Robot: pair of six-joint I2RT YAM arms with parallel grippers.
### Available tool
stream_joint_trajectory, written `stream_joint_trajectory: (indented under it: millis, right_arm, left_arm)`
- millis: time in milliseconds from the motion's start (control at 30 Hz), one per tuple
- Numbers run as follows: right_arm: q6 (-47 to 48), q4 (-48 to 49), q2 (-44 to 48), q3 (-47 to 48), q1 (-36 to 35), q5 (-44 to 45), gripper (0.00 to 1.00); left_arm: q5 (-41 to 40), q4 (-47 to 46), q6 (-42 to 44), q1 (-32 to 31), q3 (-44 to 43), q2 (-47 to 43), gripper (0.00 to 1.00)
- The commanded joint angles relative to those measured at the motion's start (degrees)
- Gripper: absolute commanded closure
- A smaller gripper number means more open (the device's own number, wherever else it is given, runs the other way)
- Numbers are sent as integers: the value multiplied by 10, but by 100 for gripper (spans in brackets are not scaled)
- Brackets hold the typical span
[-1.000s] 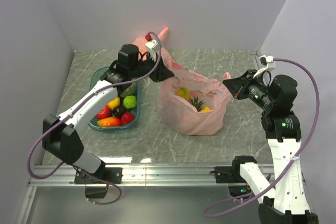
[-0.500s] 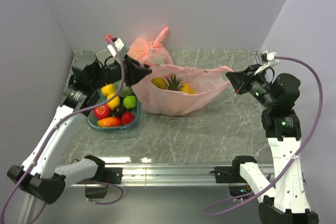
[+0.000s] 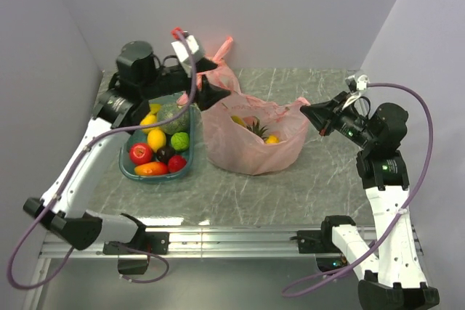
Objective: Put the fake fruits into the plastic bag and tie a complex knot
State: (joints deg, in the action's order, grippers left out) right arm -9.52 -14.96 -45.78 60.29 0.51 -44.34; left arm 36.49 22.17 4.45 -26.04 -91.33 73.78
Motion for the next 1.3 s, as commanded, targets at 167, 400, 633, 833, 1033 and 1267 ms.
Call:
stream_joint_trajectory:
  millis: [167, 400, 633, 833, 1033, 1267]
  right_arm:
    - [50, 43, 25, -23, 1, -48, 100]
    - [109, 33, 37, -43, -2, -107, 100]
    - [157, 9, 17, -33, -31, -116, 99]
    - [177, 5, 11, -27, -46, -116, 98]
    - [197, -10, 10, -22, -61, -125, 98]
    - [214, -23, 5, -13, -70, -130, 98]
  left_arm:
    - [149, -59, 42, -99, -94, 122, 19]
    - [250, -54, 135, -147, -152, 210, 53]
    - [217, -53, 198, -189, -138, 213, 64]
    - [191, -37, 212, -208, -149, 231, 66]
    - [165, -34, 231, -217, -145, 237, 64]
    - [135, -29, 253, -219, -143, 241, 64]
